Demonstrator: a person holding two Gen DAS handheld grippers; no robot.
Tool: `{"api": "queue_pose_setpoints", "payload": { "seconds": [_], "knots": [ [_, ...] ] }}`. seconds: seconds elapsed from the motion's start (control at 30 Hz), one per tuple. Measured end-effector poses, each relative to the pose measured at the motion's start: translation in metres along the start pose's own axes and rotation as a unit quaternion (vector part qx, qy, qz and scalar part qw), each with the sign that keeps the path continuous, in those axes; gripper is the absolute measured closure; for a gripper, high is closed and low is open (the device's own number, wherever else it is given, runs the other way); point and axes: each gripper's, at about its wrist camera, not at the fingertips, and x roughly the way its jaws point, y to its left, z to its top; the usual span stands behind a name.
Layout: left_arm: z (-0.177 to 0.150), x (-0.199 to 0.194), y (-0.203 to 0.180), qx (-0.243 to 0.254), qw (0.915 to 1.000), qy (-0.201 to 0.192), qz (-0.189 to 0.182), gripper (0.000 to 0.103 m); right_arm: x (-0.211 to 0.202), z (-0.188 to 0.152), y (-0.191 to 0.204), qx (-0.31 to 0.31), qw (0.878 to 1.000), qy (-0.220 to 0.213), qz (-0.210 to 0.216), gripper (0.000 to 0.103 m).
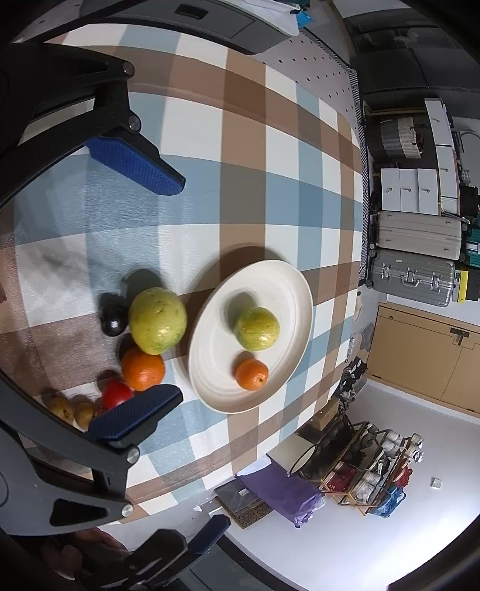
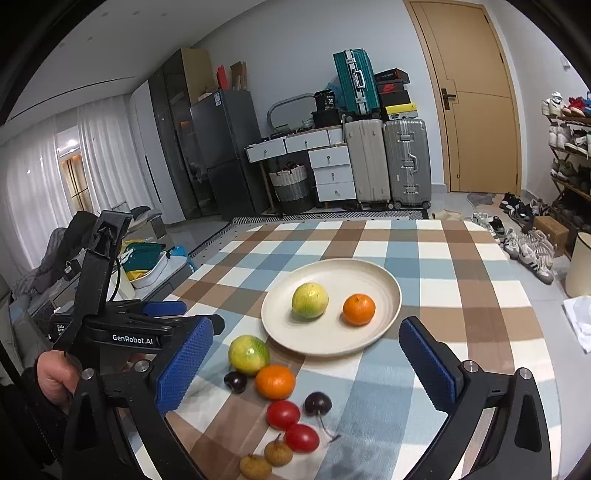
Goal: Organize fruits
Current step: 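Withdraw both tools from the plate back toward the fruits, then grasp the second yellow-green pomelo with the left tool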
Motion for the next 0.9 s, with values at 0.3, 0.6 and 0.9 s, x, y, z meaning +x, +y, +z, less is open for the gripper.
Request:
{"api": "queue_pose_setpoints", "payload": {
  "seconds": [0.3,0.6,0.9],
  "knots": [
    [-0.011,0.007,-0.006,-0.013,0.9999,0.005,0.002,0.001,0.000,-0.023,-0.002,0.027,0.999,0.019,-0.007,0.000],
    [-0.006,0.031,-0.002,-0.020,0.9995,0.024,-0.004,0.001,0.002,-0.033,-0.002,0.037,0.999,0.023,-0.002,0.000],
    [-0.002,0.051,0.003,-0.034,0.9984,0.042,-0.017,0.001,0.012,-0.039,-0.006,0.042,0.998,0.037,0.002,0.000]
  ]
}}
